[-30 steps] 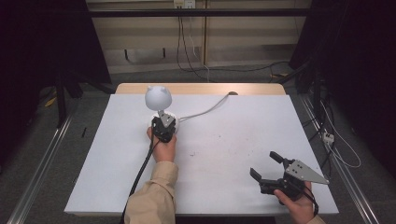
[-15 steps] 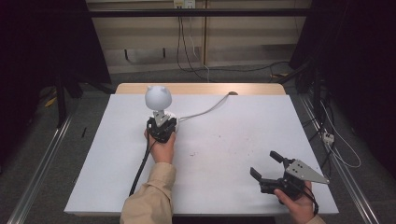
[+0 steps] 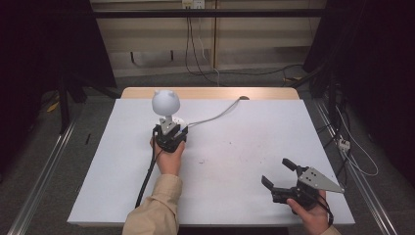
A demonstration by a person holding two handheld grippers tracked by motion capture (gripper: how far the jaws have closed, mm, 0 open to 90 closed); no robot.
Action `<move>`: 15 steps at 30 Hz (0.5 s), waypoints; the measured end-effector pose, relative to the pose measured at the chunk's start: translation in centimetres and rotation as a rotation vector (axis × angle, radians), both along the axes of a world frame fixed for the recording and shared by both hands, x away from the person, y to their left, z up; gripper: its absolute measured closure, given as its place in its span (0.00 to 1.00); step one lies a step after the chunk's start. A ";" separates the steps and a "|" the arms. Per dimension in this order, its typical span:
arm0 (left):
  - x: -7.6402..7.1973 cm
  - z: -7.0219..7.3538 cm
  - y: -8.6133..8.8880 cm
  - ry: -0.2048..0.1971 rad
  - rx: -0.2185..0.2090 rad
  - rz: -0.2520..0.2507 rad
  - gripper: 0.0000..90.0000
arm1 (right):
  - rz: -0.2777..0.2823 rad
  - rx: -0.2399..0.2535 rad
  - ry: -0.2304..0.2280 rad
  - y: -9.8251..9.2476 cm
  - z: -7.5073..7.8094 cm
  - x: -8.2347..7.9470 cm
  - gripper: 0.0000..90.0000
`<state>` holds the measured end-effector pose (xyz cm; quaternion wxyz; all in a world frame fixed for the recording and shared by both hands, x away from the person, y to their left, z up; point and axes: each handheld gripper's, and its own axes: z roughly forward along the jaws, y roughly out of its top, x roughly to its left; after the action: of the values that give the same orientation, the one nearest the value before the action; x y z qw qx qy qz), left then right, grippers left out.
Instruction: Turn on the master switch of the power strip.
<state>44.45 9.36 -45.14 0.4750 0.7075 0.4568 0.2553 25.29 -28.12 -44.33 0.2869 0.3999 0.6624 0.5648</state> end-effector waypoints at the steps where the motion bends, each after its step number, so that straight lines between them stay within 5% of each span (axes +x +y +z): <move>1: 0.0 0.0 0.0 0.004 0.000 -0.003 0.71 | 0.001 -0.001 -0.002 0.0 0.0 0.0 0.04; 15: -0.4 0.4 0.8 0.046 -0.006 -0.020 0.46 | 0.005 0.000 0.002 0.1 -0.1 0.0 0.04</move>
<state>44.02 10.17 -44.71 0.4691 0.7161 0.4614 0.2327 25.30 -27.98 -44.39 0.2850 0.3988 0.6635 0.5653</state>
